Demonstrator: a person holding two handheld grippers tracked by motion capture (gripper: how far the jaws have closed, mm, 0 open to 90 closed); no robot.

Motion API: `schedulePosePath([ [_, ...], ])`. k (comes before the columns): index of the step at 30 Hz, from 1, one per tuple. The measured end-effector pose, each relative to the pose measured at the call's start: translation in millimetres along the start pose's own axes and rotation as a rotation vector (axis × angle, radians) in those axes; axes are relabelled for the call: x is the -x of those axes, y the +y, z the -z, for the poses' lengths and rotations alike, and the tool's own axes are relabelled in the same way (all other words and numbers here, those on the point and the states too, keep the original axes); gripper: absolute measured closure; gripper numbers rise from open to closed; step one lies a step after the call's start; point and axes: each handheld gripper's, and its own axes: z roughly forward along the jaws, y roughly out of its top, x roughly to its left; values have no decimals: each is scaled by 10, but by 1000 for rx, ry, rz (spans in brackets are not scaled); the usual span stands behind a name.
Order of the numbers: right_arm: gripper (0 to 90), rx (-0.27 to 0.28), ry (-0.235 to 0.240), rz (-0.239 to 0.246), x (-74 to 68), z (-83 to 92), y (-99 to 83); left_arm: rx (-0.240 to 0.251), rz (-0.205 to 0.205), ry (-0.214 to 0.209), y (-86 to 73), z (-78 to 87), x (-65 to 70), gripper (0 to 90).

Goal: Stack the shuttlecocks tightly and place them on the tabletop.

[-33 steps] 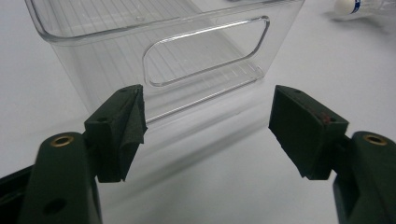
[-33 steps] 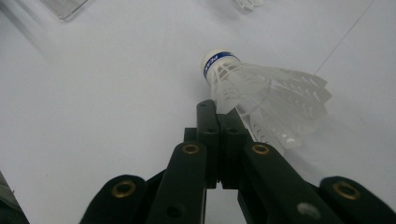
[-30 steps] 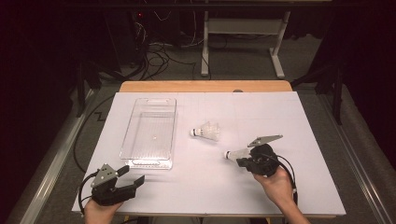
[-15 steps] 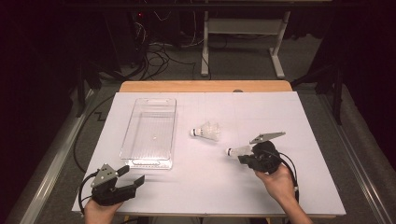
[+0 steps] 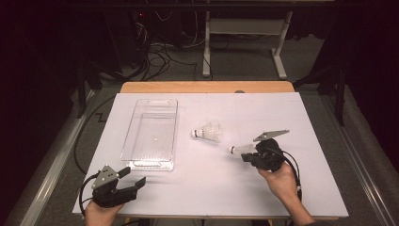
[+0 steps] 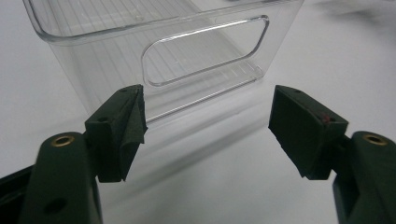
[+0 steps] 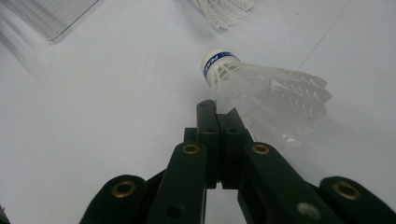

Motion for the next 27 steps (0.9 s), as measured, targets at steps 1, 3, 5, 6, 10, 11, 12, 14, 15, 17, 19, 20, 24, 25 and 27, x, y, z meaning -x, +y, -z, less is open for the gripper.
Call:
schedulePosePath([
  [1, 900, 0, 0, -2, 10, -1, 3, 0, 0, 0, 0, 0, 0, 285],
  [3, 900, 1, -3, -7, 15, -2, 8, 0, 0, 0, 0, -1, 0, 285],
  [5, 900, 3, -4, -4, 27, -4, 18, -1, -1, 0, 0, -1, 0, 285],
  [6, 900, 3, -5, -3, 31, -4, 23, -1, -1, 0, 0, -1, 1, 285],
  [10, 900, 5, -7, -6, 48, -10, 49, -1, 0, 0, 0, -1, 0, 285],
  [11, 900, 4, -8, -7, 53, -12, 55, -2, 0, 0, 0, -2, 1, 286],
  [12, 900, 4, -11, -6, 58, -14, 60, -3, -1, -1, 0, -3, 0, 286],
  [14, 900, 6, -11, -12, 67, -20, 75, -2, -1, -1, -1, -2, 1, 286],
  [15, 900, 5, -12, -11, 72, -22, 82, -1, 0, 0, -1, -2, 1, 286],
  [17, 900, 1, -14, -16, 75, -26, 96, -1, 0, 0, -1, -2, -1, 286],
  [19, 900, 4, -16, -16, 87, -36, 114, -1, 0, -1, -1, -2, 0, 286],
  [20, 900, 4, -16, -17, 91, -38, 120, -1, 0, -1, -1, -2, 0, 286],
  [24, 900, 5, -19, -21, 114, -57, 151, -1, 0, 0, -1, -1, -1, 286],
  [25, 900, 4, -19, -24, 117, -61, 156, -1, 0, 0, -1, -1, -1, 286],
  [27, 900, 2, -22, -30, 131, -79, 168, -1, 0, -1, -1, -1, -1, 286],
])
